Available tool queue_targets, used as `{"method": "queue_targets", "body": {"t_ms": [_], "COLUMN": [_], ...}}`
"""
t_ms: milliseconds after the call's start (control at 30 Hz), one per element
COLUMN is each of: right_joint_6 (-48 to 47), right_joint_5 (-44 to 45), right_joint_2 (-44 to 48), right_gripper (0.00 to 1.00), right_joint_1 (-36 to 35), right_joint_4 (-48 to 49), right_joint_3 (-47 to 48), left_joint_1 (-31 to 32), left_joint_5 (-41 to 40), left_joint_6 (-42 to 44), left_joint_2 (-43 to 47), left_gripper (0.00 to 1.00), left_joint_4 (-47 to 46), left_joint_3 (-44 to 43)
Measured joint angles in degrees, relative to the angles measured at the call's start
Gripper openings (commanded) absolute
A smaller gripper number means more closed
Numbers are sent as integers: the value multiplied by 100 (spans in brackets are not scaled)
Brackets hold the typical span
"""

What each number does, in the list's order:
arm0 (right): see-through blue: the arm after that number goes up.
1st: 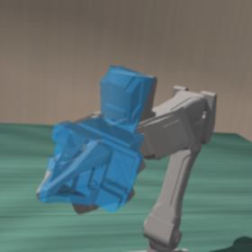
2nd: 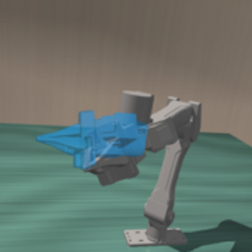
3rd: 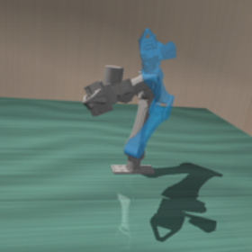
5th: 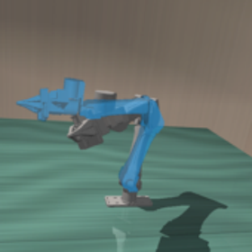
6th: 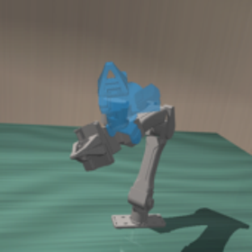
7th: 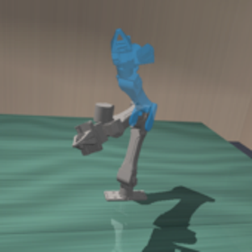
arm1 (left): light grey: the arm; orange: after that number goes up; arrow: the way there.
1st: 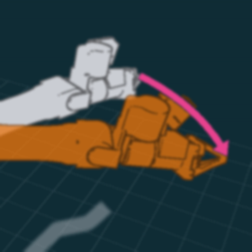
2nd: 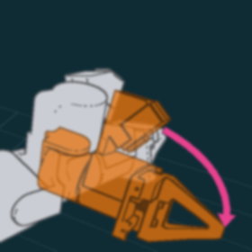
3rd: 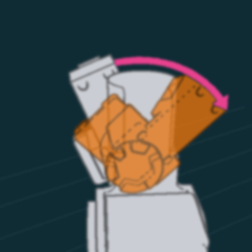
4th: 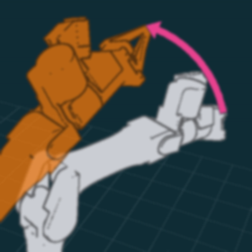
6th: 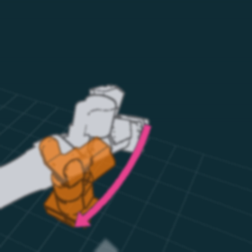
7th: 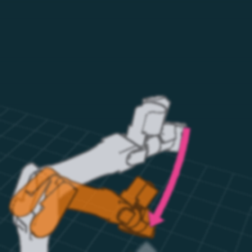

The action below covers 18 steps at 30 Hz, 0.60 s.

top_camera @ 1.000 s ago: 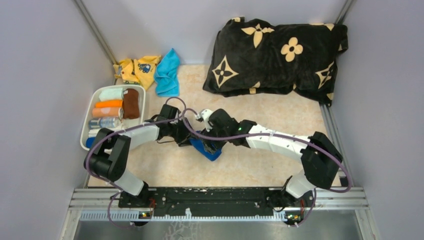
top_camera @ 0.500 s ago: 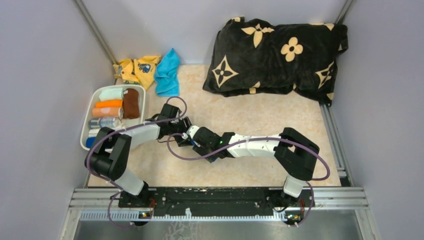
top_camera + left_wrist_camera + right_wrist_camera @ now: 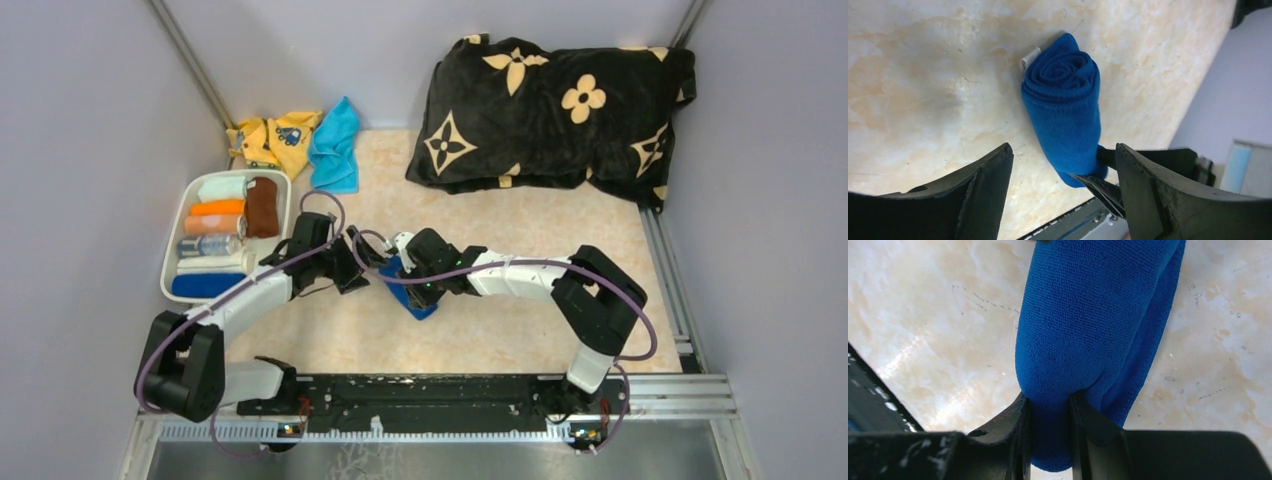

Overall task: Roll the towels
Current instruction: Roll the towel at the center of the board.

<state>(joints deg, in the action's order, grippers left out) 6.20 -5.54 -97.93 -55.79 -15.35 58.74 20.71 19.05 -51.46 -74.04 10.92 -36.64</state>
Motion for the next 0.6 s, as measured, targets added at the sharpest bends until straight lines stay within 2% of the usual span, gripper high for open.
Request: {"method": "queue_targets", "body": {"t_ms": [133, 300, 600], "right_joint_6": [352, 846, 1851], "right_joint_5": [-695, -1558, -2898], "right_joint_2": [4, 2, -188], "right_gripper": [17, 17, 15], "right_joint_1": [315, 660, 1237], "right_joint_4": [459, 1191, 2625], "right_joint_3": [-203, -560, -1246], "left_joint_1": [-17, 133, 433], "left_joint_5": [216, 531, 861], "left_joint_6": [-214, -507, -726], "left_joint_2": [240, 46, -990], "left_gripper": [83, 83, 68], "left_joint_4": [-280, -866, -1980], "left_joint_3": [284, 750, 754]}}
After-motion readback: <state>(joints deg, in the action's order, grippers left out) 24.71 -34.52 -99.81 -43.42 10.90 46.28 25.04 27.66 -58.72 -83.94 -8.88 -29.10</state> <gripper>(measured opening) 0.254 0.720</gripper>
